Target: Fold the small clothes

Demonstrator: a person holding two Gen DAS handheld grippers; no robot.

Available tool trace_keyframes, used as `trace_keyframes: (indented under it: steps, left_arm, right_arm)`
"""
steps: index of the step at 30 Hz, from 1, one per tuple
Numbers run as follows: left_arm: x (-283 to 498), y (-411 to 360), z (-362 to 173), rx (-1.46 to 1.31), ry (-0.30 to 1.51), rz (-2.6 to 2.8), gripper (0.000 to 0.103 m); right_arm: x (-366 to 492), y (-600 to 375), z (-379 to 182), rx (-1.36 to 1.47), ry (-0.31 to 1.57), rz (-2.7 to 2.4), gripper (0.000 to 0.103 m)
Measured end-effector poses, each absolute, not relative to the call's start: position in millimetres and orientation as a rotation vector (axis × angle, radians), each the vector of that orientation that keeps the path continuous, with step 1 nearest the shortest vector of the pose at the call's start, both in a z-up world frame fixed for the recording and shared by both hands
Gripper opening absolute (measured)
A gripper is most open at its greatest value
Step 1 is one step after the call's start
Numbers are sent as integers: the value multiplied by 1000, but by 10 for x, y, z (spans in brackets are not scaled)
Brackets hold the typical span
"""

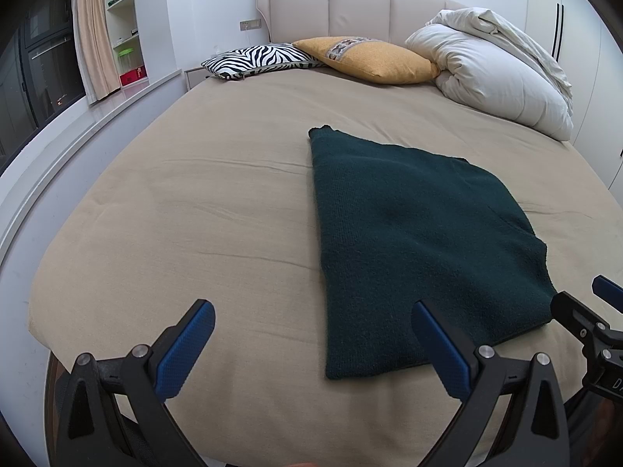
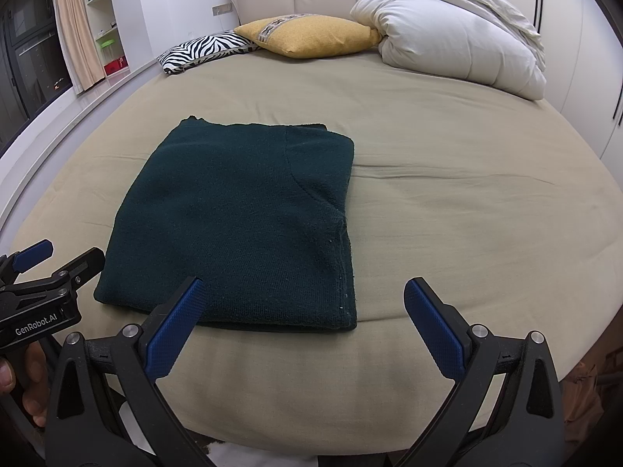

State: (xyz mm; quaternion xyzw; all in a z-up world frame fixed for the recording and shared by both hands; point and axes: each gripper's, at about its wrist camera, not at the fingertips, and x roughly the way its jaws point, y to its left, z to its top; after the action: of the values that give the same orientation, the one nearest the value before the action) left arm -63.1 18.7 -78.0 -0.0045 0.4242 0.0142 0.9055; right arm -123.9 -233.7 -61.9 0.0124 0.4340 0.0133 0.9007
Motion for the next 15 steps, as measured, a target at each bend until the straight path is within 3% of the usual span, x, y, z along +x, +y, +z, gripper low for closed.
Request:
trace_keyframes:
  steps: [15]
  left_arm:
    - [-622,183,-778,-9,878,30,103]
  right_arm:
    - [-1240,-2332,-619,26,898,27,103]
